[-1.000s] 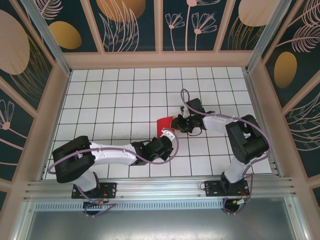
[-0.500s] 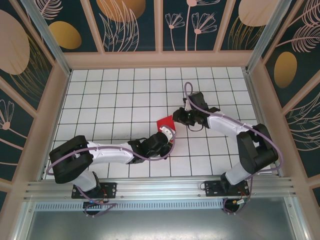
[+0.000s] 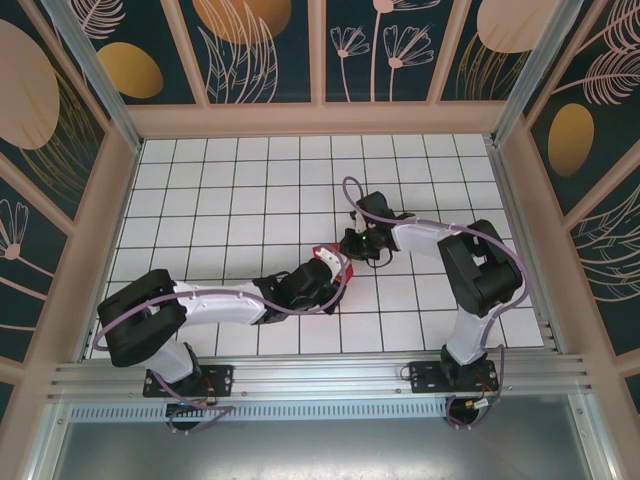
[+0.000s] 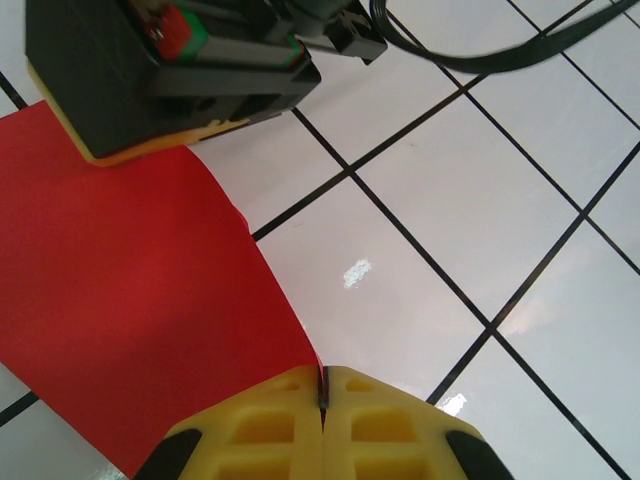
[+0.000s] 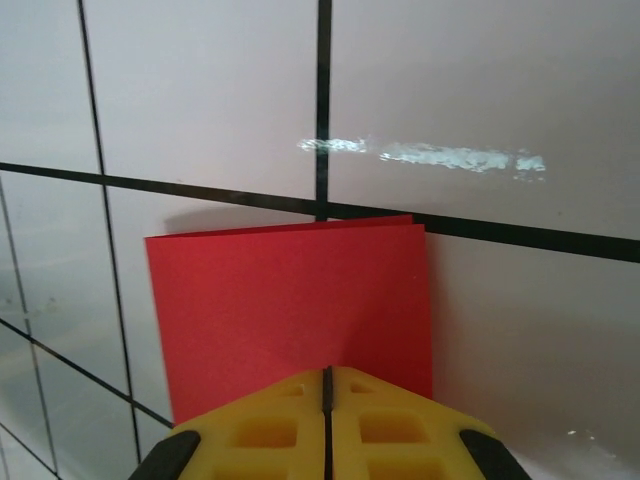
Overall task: Fold a paper plane with a square sheet of paper (pick it up from the middle)
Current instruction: Third fold the triangle at the center of the table.
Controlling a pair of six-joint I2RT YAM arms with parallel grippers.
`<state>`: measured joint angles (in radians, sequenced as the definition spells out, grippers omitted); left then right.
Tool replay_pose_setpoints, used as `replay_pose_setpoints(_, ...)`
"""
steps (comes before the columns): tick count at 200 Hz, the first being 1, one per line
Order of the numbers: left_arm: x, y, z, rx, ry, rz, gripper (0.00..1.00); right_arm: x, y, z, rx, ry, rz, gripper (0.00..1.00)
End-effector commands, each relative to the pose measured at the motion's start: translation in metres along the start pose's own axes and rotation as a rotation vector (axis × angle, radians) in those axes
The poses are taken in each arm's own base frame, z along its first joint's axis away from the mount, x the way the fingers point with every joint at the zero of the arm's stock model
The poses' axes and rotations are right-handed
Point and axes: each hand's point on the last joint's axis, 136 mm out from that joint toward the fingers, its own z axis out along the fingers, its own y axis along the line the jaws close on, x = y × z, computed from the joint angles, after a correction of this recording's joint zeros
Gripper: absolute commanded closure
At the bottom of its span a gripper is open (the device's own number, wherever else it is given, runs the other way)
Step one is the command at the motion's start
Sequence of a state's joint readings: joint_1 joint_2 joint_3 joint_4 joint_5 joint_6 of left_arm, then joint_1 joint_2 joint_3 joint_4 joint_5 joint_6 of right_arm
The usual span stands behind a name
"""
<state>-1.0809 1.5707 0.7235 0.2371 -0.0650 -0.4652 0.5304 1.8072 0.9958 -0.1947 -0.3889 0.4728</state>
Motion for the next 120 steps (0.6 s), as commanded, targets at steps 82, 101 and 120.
replay_pose_setpoints(82,0.002,0.009,0.006,0.058,0.013,-0.105,1.00,0.007,-0.005,0.010,0.033,0.064,-0.102,0.90)
replay_pose_setpoints(101,0.006,0.013,0.007,0.047,0.011,-0.122,1.00,0.007,-0.001,0.009,0.015,0.062,-0.106,0.90)
replay_pose_setpoints(120,0.011,0.019,0.009,0.028,0.015,-0.130,1.00,0.006,0.002,0.009,0.003,0.064,-0.111,0.90)
